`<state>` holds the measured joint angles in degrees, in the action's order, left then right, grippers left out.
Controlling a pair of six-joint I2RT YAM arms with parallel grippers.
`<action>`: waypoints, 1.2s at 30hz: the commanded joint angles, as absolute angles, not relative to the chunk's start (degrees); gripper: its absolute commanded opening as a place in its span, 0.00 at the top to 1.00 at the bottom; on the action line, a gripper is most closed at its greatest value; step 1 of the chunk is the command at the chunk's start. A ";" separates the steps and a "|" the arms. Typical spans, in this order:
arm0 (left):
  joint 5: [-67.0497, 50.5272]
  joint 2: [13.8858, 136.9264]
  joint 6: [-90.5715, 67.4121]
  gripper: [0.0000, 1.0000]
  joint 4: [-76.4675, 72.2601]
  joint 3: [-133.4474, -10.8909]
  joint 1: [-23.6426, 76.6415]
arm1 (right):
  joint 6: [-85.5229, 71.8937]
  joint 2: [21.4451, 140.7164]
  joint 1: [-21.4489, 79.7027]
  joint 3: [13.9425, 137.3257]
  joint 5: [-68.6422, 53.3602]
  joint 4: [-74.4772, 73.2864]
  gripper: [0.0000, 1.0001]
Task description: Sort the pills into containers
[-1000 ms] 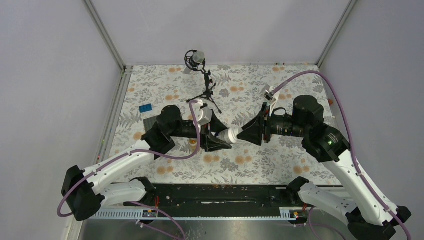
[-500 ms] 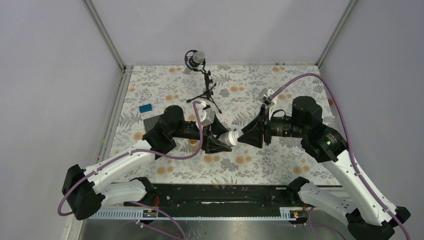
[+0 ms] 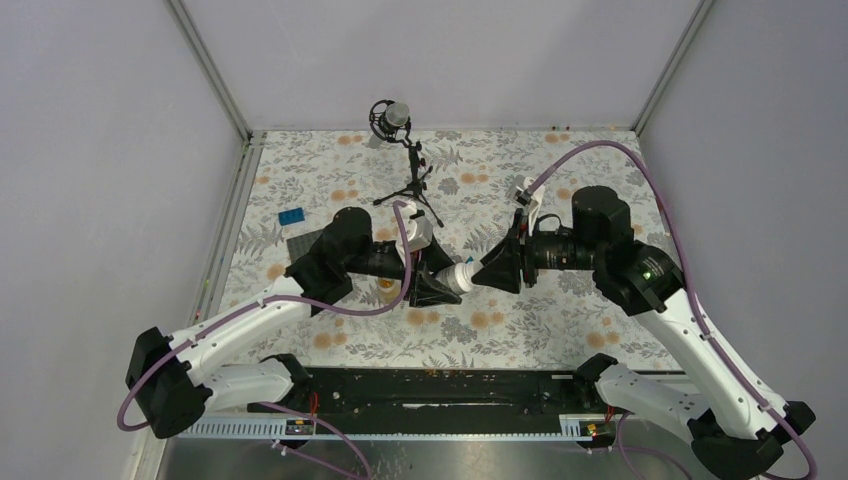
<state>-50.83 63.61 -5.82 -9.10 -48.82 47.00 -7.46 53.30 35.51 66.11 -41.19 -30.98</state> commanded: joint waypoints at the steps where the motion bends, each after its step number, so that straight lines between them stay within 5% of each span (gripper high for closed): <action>1: -51.26 62.20 -1.07 1.00 -23.78 -49.52 47.57 | -19.29 57.09 36.89 67.83 -40.52 -30.21 0.65; 8: -50.55 61.71 -0.44 1.00 -26.54 -47.87 47.61 | -35.46 57.37 36.95 64.62 -34.98 -25.37 0.66; 18: -45.07 62.34 1.16 1.00 -25.49 -47.37 47.56 | -36.06 59.11 37.08 66.69 -25.32 -32.97 0.61; 26: -42.87 61.72 0.14 1.00 -26.95 -43.48 47.61 | -37.01 56.22 37.09 68.14 -18.33 -31.81 0.45; 32: -41.82 60.96 -3.39 1.00 -29.80 -40.79 47.47 | -35.43 55.68 37.09 70.01 -18.53 -31.45 0.19; 36: -41.96 60.72 -4.32 1.00 -30.09 -40.52 47.46 | -30.26 53.82 36.95 70.24 -19.62 -31.28 0.12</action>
